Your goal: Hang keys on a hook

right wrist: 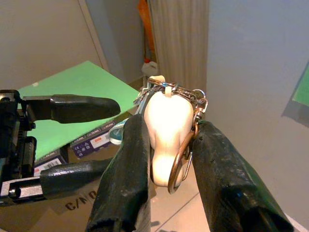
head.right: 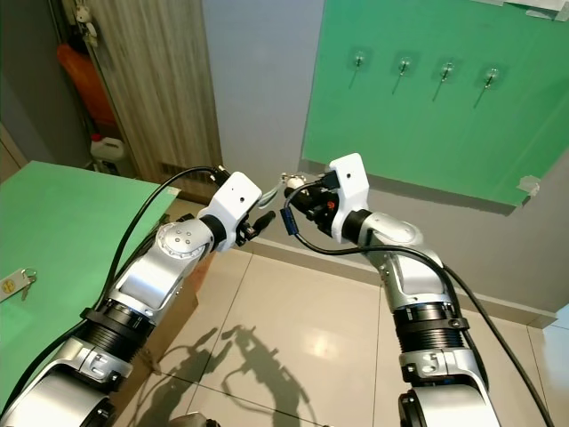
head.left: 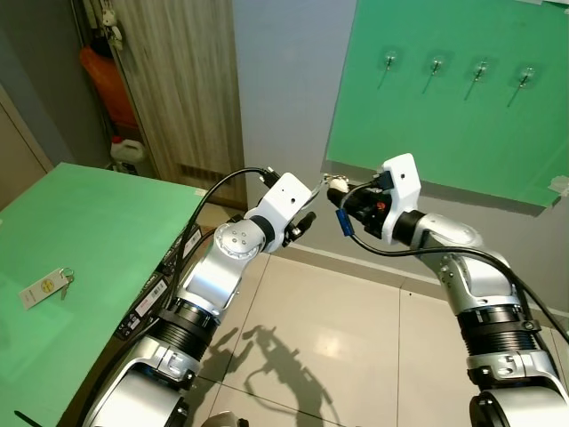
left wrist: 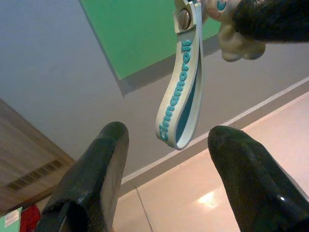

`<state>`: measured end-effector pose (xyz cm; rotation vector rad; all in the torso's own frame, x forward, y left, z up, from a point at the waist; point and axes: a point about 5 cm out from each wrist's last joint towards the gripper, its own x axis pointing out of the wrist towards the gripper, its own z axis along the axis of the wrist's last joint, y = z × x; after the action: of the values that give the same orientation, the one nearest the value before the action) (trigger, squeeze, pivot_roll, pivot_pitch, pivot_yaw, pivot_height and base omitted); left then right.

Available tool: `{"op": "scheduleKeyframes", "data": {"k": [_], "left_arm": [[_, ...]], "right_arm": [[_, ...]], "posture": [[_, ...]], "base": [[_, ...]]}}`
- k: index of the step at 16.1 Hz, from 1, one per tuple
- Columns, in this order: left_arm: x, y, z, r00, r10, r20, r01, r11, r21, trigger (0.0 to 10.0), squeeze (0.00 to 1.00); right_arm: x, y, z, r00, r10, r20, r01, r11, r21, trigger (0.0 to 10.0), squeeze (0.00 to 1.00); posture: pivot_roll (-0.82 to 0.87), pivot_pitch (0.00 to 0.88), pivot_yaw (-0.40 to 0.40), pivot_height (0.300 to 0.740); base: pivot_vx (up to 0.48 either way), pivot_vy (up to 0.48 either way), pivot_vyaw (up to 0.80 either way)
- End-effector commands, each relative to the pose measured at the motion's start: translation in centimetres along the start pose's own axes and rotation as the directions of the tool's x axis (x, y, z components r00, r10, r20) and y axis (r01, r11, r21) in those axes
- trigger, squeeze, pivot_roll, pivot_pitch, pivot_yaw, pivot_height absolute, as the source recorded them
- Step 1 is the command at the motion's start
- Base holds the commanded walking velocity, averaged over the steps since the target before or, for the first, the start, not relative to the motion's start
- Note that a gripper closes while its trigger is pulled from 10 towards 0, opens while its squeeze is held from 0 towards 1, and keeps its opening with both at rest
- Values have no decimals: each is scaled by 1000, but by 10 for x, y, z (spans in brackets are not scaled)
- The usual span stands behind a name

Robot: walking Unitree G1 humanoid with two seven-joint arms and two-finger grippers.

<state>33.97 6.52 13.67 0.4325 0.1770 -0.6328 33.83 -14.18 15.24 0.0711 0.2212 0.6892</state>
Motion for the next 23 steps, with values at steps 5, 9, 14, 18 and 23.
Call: {"op": "scheduleKeyframes", "data": {"k": [5, 9, 14, 18, 23], "left_arm": [[1, 3, 6, 1000, 13, 22, -13, 1000, -3, 10000, 0], [1, 2, 8, 999, 11, 30, -11, 1000, -10, 10000, 0], [1, -2, 11, 999, -2, 40, 2, 1000, -5, 10000, 0], [2, -4, 12, 999, -8, 43, 9, 1000, -6, 10000, 0], [1, -9, 12, 997, -48, 67, 50, 998, -29, 0, 0]], "right_arm": [[-2, 3, 3, 1000, -5, 7, 5, 1000, -8, 0, 0], [-1, 3, 3, 1000, -3, 5, 3, 1000, -13, 0, 0], [1, 6, 2, 1000, 3, 0, -3, 1000, -20, 0, 0], [4, 9, 1, 1000, 21, -4, -21, 1000, -22, 0, 0], [5, 11, 1, 1000, 29, -5, -29, 999, -24, 0, 0]], "posture": [[-68, 0, 15, 740], [-68, 0, 14, 740], [-64, 0, 10, 740], [-61, 0, 0, 740], [-60, 0, -4, 740]], "base": [[0, 0, 0], [0, 0, 0], [0, 0, 0], [0, 0, 0], [0, 0, 0]]}}
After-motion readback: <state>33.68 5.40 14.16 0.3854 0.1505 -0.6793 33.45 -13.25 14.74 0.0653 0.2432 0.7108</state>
